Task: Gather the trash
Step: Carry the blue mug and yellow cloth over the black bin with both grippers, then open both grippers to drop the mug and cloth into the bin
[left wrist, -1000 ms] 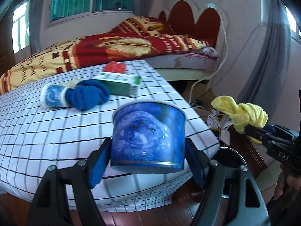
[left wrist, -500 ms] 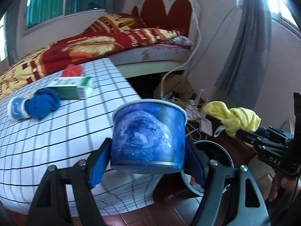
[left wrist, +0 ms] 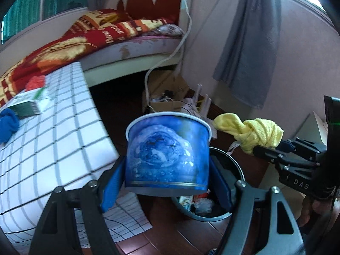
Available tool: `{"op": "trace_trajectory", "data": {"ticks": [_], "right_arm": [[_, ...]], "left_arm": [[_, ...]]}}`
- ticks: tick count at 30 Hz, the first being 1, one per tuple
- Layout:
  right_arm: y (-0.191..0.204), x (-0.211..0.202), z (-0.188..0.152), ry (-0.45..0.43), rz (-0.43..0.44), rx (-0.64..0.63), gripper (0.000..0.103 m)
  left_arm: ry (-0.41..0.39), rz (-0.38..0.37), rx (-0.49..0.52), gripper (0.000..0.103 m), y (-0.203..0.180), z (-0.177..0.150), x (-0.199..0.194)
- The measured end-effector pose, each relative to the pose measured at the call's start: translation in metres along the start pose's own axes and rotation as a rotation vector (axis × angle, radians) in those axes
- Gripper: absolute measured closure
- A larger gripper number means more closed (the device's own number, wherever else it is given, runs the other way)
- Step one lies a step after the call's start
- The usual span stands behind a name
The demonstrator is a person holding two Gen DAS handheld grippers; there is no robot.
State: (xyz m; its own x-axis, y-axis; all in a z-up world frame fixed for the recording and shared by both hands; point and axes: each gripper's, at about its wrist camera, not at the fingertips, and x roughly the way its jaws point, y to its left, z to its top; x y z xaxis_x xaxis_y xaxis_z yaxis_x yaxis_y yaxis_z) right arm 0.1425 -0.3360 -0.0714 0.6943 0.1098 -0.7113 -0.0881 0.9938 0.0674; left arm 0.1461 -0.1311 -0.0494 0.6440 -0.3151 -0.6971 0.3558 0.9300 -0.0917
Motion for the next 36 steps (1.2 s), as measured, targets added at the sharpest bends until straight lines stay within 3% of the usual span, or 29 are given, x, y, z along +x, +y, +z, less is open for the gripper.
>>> {"op": "trace_trajectory", "data": {"ticks": [11, 26, 27, 28, 29, 30, 31, 36], "right_arm": [[-0.039, 0.023, -0.043, 0.104, -0.016, 0.022, 0.061], [-0.036, 0.085, -0.073, 0.255, 0.027, -0.047, 0.061], [-0.034, 0.091, -0.075, 0.27, 0.03, -0.068, 0.057], [-0.032, 0.097, -0.078, 0.282, 0.019, -0.092, 0.045], [-0.032, 0.103, -0.081, 0.292, -0.027, -0.116, 0.032], [-0.032, 0.11, -0.086, 0.307, -0.089, -0.136, 0.008], [-0.034, 0.114, -0.09, 0.321, -0.107, -0.149, 0.005], [-0.053, 0.122, -0.099, 0.384, -0.181, -0.126, 0.001]], "left_arm": [[0.126, -0.075, -0.017, 0.027, -0.032, -0.02, 0.058], [0.294, -0.132, -0.048, 0.026, -0.042, -0.041, 0.123], [0.31, -0.136, -0.054, 0.025, -0.042, -0.043, 0.129], [0.314, -0.121, -0.055, 0.024, -0.043, -0.046, 0.134], [0.328, -0.09, -0.052, 0.015, -0.043, -0.049, 0.139], [0.334, -0.075, -0.051, 0.01, -0.042, -0.052, 0.143], [0.333, -0.075, -0.052, 0.003, -0.041, -0.055, 0.144], [0.338, -0.015, -0.042, 0.002, -0.034, -0.066, 0.143]]}}
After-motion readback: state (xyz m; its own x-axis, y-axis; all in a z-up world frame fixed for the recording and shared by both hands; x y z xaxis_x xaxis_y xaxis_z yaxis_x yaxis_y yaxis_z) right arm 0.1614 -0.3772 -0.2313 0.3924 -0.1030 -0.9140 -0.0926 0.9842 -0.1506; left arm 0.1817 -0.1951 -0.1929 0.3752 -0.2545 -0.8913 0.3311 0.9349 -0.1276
